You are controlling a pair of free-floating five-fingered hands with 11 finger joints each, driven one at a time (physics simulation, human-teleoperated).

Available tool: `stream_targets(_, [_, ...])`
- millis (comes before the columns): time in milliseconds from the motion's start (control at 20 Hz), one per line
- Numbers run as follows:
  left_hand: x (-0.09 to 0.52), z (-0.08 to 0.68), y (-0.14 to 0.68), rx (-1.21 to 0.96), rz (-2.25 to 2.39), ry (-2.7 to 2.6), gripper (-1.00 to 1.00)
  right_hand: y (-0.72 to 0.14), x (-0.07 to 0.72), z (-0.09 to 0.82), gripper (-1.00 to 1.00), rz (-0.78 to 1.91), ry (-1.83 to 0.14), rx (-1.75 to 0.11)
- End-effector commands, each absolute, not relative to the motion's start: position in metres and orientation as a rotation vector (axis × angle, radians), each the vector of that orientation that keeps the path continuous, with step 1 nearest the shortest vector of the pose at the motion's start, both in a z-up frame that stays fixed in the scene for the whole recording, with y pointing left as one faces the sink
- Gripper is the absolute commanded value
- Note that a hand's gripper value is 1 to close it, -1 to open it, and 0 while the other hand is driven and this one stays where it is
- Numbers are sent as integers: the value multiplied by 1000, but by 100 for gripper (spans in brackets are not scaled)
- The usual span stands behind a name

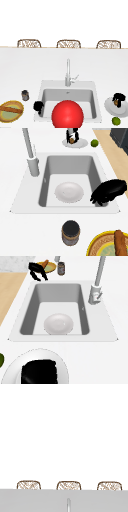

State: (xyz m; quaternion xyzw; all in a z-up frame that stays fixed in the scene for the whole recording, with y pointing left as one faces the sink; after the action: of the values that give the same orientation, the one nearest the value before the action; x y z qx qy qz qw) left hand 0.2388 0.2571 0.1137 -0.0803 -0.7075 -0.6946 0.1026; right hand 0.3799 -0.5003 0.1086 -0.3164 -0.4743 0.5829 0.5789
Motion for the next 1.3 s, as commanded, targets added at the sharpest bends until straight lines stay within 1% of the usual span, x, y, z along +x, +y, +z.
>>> stream_targets(0, [239,114,257,-237,-2050,-2088,0,-506,371,109,-100,1359,-1112,-734])
stream_targets(200, [239,114,257,-237,-2050,-2088,0,-496,379,150,-100,1380,-1046,-754])
stream_targets(550, [239,114,257,-237,-2050,-2088,0,-471,380,191,-100,1453,-977,-801])
stream_targets(800, [239,114,257,-237,-2050,-2088,0,-445,383,200,-100,1451,-1003,-850])
stream_targets(1250, [239,114,257,-237,-2050,-2088,0,-399,361,203,-100,1451,-1053,-833])
